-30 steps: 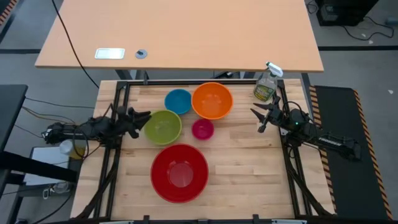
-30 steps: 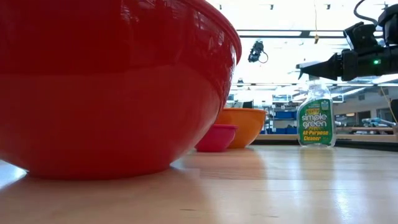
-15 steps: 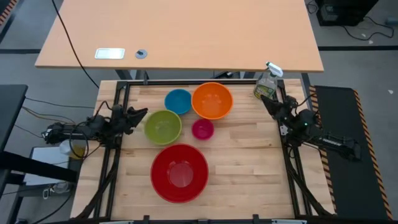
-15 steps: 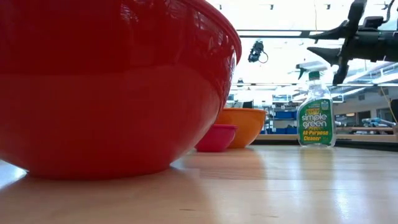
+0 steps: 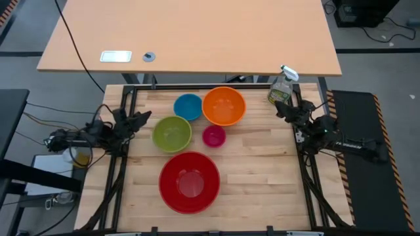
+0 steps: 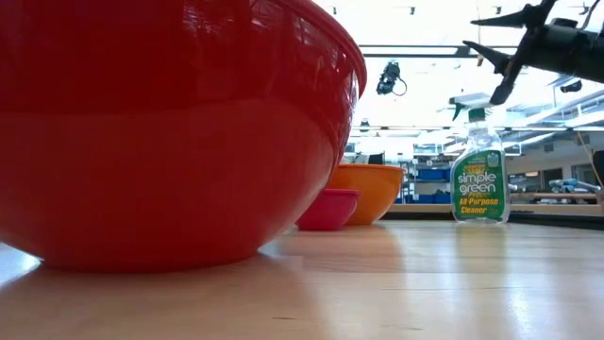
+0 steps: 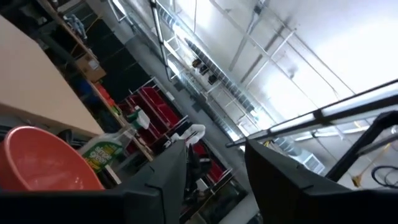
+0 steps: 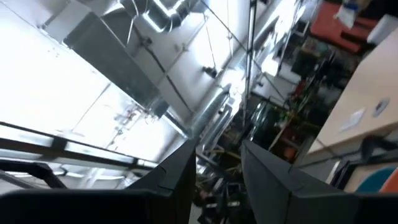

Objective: Nest bowls inside each other
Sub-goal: Stack the orange bowl on the red bowl

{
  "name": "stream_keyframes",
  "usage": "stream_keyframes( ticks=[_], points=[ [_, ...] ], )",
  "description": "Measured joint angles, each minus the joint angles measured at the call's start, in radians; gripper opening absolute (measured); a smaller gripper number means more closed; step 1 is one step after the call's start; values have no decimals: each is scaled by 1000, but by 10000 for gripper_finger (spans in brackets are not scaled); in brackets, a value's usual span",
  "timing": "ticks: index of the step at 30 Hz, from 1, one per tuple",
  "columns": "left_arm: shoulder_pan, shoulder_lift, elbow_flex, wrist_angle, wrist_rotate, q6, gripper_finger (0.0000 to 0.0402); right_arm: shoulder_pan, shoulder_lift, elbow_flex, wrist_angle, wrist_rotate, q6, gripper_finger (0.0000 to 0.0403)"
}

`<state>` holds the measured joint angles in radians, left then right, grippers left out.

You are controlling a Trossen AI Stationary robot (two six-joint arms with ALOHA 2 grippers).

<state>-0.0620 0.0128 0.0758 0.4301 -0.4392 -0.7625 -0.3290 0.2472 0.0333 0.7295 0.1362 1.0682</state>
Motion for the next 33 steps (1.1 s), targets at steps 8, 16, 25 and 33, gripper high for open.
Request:
stream_keyframes(
  ticks=[8, 16, 25, 33],
  points=[
    [0, 0, 131, -296, -12, 93, 170, 40, 223, 141, -11, 1, 1, 137],
    [0, 0, 228, -595, -13, 11, 201, 42, 472, 349, -248, 3, -130, 137],
    [0, 81, 306, -737, -34, -58, 224, 43, 727, 690, -809, 27, -265, 137],
    [0, 270, 409, -779, -33, -65, 224, 55, 913, 947, -1270, 106, -258, 138]
  ],
)
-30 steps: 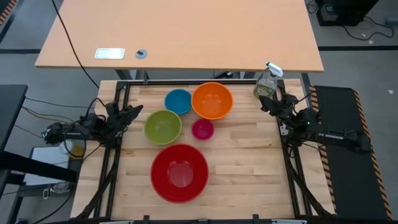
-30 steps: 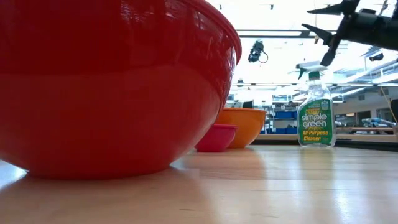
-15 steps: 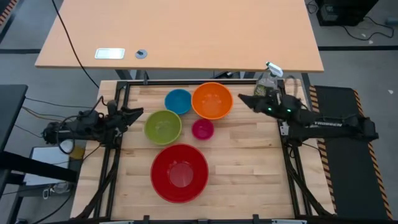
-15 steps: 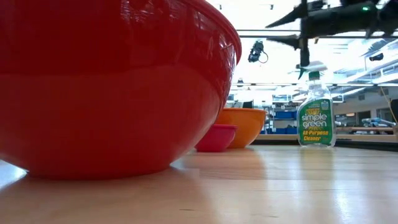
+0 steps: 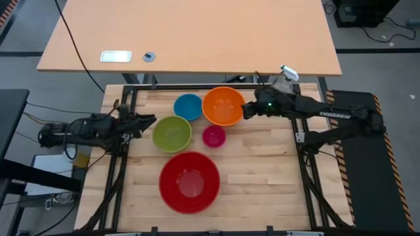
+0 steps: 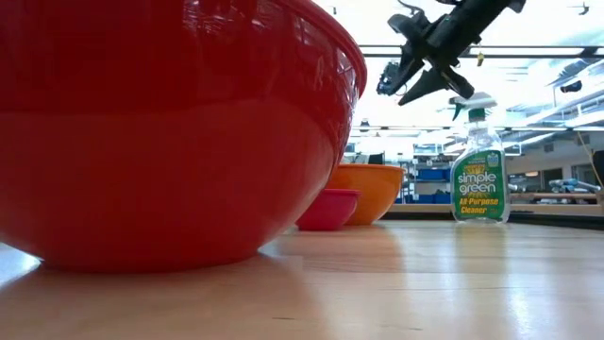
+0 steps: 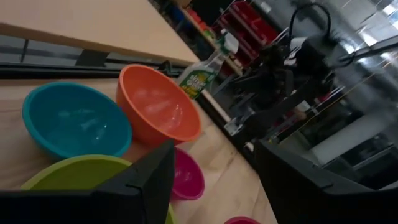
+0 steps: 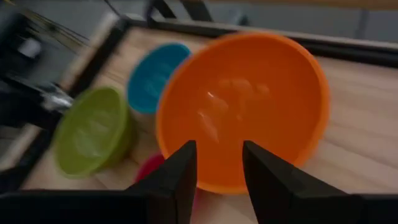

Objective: Nest bowls inside each other
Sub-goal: Stack the orange bowl on the red bowl

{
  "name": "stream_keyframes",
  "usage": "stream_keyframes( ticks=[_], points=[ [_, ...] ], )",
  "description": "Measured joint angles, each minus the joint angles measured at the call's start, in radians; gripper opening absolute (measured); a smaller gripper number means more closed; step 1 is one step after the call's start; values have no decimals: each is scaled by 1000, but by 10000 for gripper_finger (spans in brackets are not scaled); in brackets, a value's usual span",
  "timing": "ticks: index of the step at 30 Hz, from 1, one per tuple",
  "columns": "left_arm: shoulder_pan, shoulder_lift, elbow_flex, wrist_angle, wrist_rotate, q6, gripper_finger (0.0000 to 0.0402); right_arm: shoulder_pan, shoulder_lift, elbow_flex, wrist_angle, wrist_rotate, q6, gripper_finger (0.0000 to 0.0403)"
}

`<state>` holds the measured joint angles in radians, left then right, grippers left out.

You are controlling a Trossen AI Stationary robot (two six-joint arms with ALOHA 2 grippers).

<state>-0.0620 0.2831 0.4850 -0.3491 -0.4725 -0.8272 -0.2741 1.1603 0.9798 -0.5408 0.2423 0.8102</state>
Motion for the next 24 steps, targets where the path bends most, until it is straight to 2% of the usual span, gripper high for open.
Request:
stream_keyframes(
  ticks=[4, 9, 15, 19, 24],
  points=[
    [0, 91, 75, -37, 1, 1, 224, 0, 49, 53, -119, -28, 9, 153],
    [0, 181, 162, -102, 3, 3, 225, 0, 65, 56, -221, -59, 116, 218],
    [0, 231, 218, -119, 3, 75, 224, 10, 65, 56, -358, 32, 262, 297],
    [0, 242, 222, -121, 3, 87, 224, -5, 65, 44, -337, 49, 278, 308],
    [0, 255, 222, -121, 3, 90, 224, -25, 66, -43, -238, 48, 320, 290]
  ],
)
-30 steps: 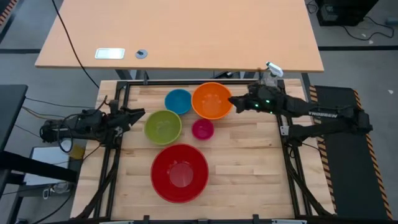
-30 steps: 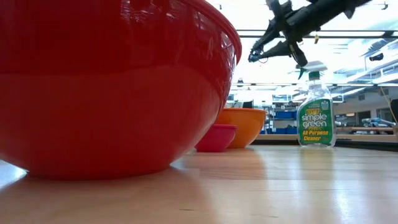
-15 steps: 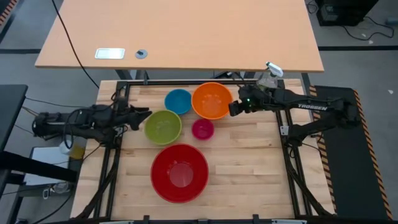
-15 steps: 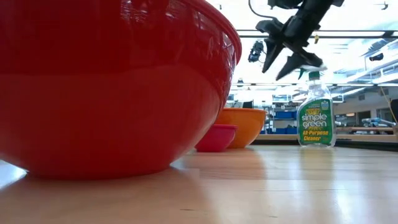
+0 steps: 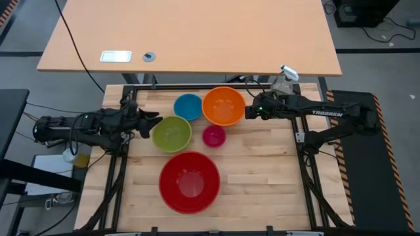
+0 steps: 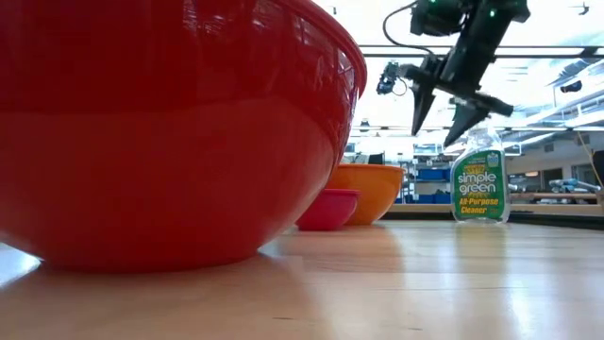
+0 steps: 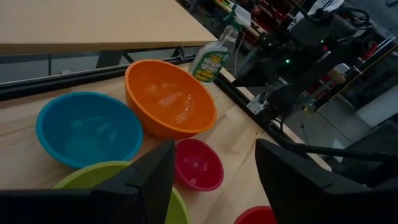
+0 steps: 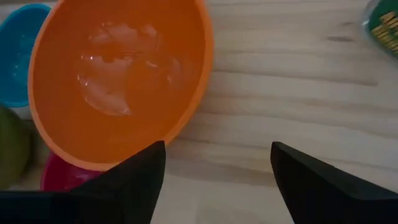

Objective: Nest bowls inside each other
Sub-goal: Stack the orange bowl on the red bowl

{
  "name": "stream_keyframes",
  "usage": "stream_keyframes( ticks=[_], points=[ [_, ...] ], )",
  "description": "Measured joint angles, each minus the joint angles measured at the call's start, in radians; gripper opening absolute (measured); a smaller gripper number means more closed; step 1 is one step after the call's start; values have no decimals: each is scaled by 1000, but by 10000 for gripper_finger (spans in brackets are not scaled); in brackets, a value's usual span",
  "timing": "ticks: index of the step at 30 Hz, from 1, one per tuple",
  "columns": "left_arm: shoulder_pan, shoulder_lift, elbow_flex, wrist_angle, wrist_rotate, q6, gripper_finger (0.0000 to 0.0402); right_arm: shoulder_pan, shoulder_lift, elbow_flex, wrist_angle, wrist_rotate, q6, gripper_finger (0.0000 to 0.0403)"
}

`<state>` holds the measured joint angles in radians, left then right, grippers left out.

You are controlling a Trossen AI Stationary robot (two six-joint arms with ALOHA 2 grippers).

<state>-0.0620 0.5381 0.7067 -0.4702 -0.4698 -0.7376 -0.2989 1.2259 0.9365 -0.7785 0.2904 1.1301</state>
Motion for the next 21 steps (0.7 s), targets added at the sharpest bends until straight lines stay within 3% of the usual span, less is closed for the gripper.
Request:
stream_keyframes(
  ticks=[6, 16, 21],
  points=[
    [0, 27, 0, 2, 0, 0, 224, -22, 0, -142, 266, -22, 23, 263],
    [0, 46, 0, 2, 0, -10, 224, -74, 2, -218, 402, -22, 44, 254],
    [0, 45, 0, 2, 0, -11, 224, -105, 81, -220, 520, -80, 13, 254]
  ],
)
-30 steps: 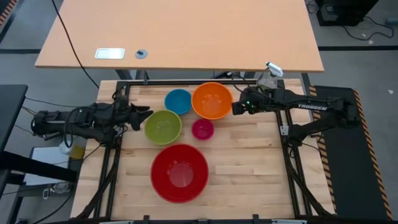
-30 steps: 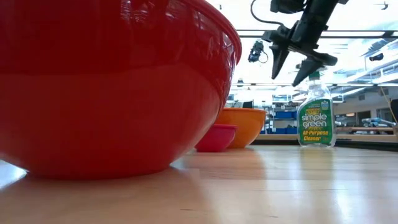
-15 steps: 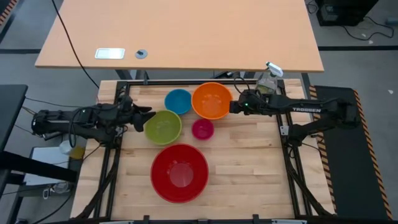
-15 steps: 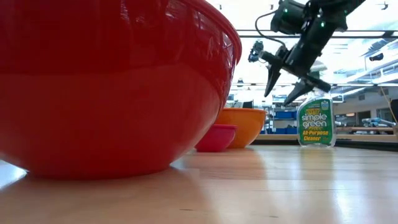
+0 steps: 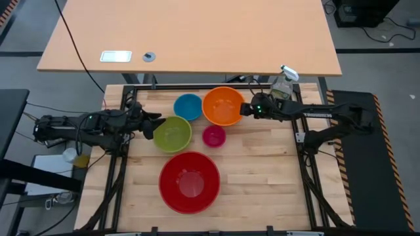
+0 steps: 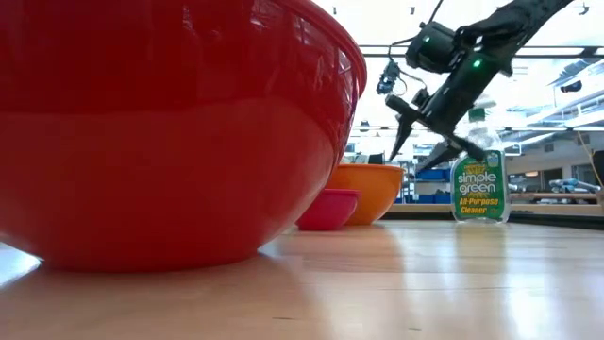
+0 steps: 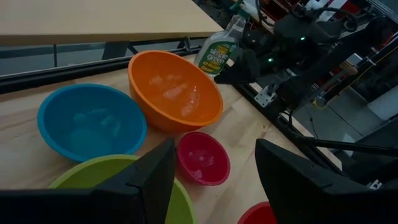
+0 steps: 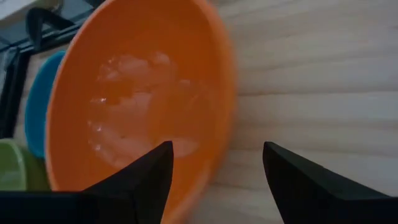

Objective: Nest bowls inside each other
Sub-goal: Stack the orange bowl on the red bowl

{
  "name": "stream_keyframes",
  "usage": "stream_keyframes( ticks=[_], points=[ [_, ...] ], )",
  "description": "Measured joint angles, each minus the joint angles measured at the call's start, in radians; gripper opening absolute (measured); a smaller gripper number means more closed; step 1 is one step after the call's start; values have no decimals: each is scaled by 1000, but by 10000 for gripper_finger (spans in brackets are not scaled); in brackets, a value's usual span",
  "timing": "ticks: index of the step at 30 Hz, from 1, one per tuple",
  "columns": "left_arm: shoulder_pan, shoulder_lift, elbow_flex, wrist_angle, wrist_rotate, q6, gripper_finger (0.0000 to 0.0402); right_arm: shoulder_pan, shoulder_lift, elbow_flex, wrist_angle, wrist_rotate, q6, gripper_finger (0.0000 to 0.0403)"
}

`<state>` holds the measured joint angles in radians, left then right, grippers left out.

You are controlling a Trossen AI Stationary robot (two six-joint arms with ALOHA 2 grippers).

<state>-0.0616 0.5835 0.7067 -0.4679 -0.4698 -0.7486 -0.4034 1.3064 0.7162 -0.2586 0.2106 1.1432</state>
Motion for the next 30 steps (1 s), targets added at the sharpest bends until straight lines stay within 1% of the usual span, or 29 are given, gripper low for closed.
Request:
stream_keyframes(
  ticks=[3, 8, 15, 19, 22, 25, 30],
  points=[
    [0, 0, 0, 2, 0, -5, 224, -7, 67, 0, 51, -26, 12, 251],
    [0, 0, 0, 5, 0, -12, 224, -8, 148, 0, 118, -7, 63, 239],
    [0, 0, 0, 6, 0, -26, 224, -5, 226, 24, 134, -10, 62, 211],
    [0, 0, 0, 7, 0, -26, 224, -5, 248, 50, 131, -8, 53, 188],
    [0, 0, 0, 7, 0, -26, 224, -5, 247, 58, 131, 19, 52, 168],
    [0, 0, 0, 7, 0, -26, 224, -6, 246, 64, 128, 24, 51, 151],
    [0, 0, 0, 7, 0, -26, 224, -6, 246, 66, 130, 29, 90, 129]
  ],
)
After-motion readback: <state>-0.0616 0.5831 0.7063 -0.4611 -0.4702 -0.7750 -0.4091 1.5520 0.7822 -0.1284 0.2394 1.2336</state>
